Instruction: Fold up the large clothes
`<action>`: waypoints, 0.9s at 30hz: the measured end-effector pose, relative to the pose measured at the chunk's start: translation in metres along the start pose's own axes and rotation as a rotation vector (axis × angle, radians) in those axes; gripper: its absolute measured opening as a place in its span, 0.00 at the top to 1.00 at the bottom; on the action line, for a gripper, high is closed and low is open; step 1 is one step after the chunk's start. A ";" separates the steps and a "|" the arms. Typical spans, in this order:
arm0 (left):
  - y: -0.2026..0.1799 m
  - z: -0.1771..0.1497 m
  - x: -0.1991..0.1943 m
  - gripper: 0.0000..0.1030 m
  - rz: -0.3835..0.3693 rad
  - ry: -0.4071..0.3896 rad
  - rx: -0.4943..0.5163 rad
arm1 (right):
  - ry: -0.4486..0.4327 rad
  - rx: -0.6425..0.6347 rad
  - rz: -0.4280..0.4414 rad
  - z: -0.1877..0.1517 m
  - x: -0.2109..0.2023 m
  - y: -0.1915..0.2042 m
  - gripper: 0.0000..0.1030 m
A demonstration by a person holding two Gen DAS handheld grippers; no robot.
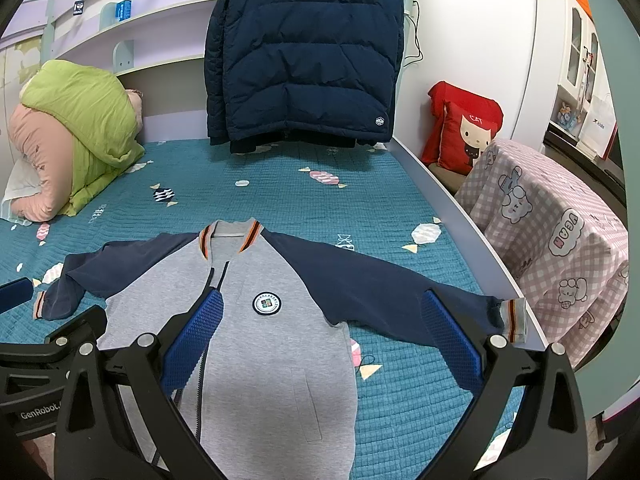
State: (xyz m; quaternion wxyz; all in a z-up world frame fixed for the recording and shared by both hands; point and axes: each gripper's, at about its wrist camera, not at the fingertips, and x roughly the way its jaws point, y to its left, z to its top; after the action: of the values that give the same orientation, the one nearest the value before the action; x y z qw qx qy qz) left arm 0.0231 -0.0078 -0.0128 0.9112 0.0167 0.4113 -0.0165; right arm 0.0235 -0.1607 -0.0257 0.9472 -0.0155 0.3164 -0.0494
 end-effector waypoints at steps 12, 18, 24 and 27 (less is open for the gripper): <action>0.018 0.000 0.009 0.03 -0.013 0.047 -0.033 | 0.030 -0.026 0.007 -0.001 0.005 0.015 0.07; 0.046 -0.002 0.021 0.03 -0.001 0.073 -0.092 | 0.067 -0.064 0.051 0.004 0.019 0.043 0.07; 0.088 -0.007 0.032 0.03 0.034 0.094 -0.175 | 0.111 -0.137 0.111 0.009 0.036 0.084 0.07; 0.115 -0.009 0.040 0.03 0.054 0.114 -0.233 | 0.138 -0.189 0.156 0.011 0.047 0.112 0.07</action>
State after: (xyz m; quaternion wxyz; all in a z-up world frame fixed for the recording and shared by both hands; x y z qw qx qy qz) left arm 0.0472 0.1070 -0.0468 0.8823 -0.0771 0.4609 0.0569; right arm 0.0774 -0.0539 -0.0517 0.9185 -0.0764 0.3844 0.0533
